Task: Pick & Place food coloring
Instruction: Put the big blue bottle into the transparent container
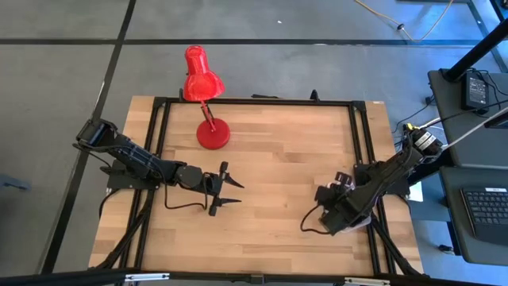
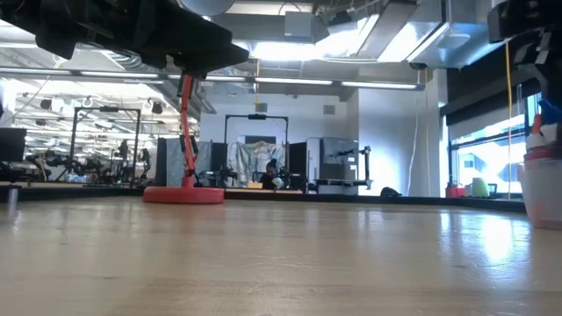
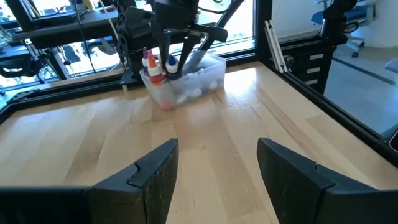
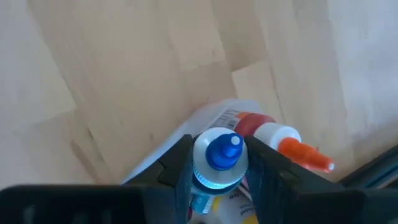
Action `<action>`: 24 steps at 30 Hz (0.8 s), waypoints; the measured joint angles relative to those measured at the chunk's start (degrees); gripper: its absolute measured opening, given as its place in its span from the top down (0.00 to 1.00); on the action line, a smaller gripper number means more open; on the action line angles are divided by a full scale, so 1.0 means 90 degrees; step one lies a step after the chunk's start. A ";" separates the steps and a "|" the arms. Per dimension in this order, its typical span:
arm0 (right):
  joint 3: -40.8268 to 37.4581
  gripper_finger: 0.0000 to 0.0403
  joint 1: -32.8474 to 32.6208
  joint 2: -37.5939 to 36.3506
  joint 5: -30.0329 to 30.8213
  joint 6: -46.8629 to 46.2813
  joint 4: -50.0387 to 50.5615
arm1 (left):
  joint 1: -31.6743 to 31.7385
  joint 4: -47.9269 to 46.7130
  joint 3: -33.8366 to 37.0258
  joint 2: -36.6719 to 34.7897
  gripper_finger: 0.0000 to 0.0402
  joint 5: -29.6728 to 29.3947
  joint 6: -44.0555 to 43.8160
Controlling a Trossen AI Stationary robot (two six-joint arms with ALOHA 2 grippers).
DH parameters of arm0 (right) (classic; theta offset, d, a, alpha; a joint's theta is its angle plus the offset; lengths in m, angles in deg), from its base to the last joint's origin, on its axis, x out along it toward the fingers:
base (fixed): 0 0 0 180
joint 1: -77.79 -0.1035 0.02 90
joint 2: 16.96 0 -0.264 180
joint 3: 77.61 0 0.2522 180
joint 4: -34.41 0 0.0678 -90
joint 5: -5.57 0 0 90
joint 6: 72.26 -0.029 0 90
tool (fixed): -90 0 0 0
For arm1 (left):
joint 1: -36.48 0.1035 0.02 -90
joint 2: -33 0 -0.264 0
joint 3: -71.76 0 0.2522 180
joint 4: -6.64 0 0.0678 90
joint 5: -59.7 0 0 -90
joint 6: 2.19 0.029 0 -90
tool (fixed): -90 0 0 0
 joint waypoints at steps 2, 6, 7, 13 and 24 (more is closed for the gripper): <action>-0.0003 0.69 -0.0039 0.0000 0.0098 -0.0207 -0.0007 | -0.0001 0.0000 0.0000 -0.0001 0.46 0.0000 0.0000; -0.0152 0.69 -0.0143 0.0000 0.0281 -0.0661 -0.0061 | 0.0000 0.0000 0.0000 0.0002 0.46 0.0002 0.0000; -0.0226 0.69 -0.0164 0.0000 0.0283 -0.0764 -0.0120 | 0.0000 -0.0002 0.0000 -0.0001 0.46 0.0000 0.0000; -0.0530 0.65 -0.0305 -0.0007 0.0354 -0.1109 -0.0457 | -0.0002 -0.0002 0.0000 -0.0001 0.46 0.0000 0.0000; -0.0498 0.64 -0.0461 -0.0005 0.0068 -0.1077 -0.0464 | 0.0000 0.0000 0.0000 -0.0001 0.46 0.0000 -0.0002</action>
